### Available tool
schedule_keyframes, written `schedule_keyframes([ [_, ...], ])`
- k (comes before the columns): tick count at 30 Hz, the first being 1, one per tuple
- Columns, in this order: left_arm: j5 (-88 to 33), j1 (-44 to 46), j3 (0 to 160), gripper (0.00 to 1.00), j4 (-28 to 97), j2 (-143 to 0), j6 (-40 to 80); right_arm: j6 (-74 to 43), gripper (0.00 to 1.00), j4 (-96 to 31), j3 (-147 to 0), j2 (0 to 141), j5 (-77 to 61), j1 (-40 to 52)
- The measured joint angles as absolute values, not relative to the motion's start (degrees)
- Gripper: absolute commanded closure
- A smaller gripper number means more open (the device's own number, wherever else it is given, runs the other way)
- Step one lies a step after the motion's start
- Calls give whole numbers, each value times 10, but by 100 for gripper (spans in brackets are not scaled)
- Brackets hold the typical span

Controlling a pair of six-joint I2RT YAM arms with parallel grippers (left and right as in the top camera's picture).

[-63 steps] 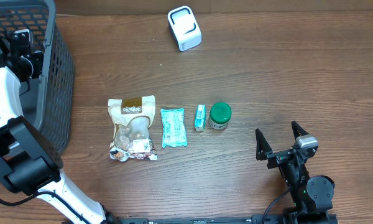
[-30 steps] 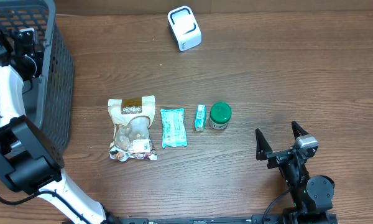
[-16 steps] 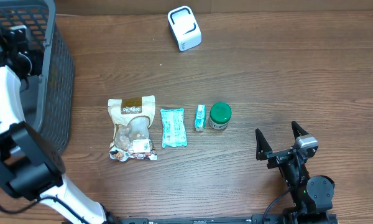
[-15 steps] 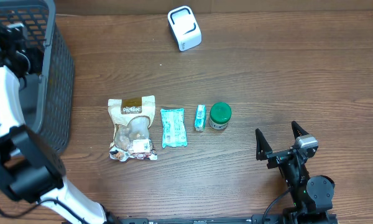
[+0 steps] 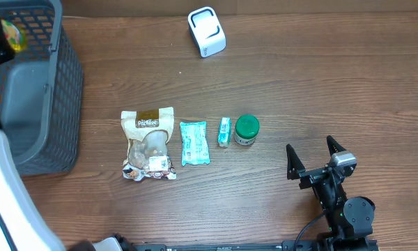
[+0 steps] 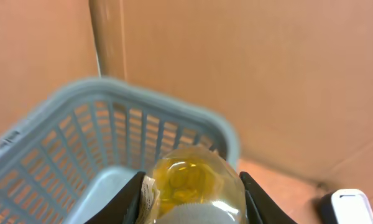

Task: Scan the item barcode
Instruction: 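Grasp the yellow bottle cap and lift it out of the basket, then carry the bottle over the table and lower it behind the Kleenex packet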

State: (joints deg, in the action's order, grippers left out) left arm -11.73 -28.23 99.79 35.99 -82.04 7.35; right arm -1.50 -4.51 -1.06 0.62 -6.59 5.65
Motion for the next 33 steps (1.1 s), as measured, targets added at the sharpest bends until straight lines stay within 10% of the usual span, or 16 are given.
schedule_keyframes([
  [15,-158,-205,1000,84,504,-657,126,-15,0,-45,-11,6,-66,57],
  [33,-145,77,997,82,663,-806,166,-15,0,-45,-11,6,-66,57],
])
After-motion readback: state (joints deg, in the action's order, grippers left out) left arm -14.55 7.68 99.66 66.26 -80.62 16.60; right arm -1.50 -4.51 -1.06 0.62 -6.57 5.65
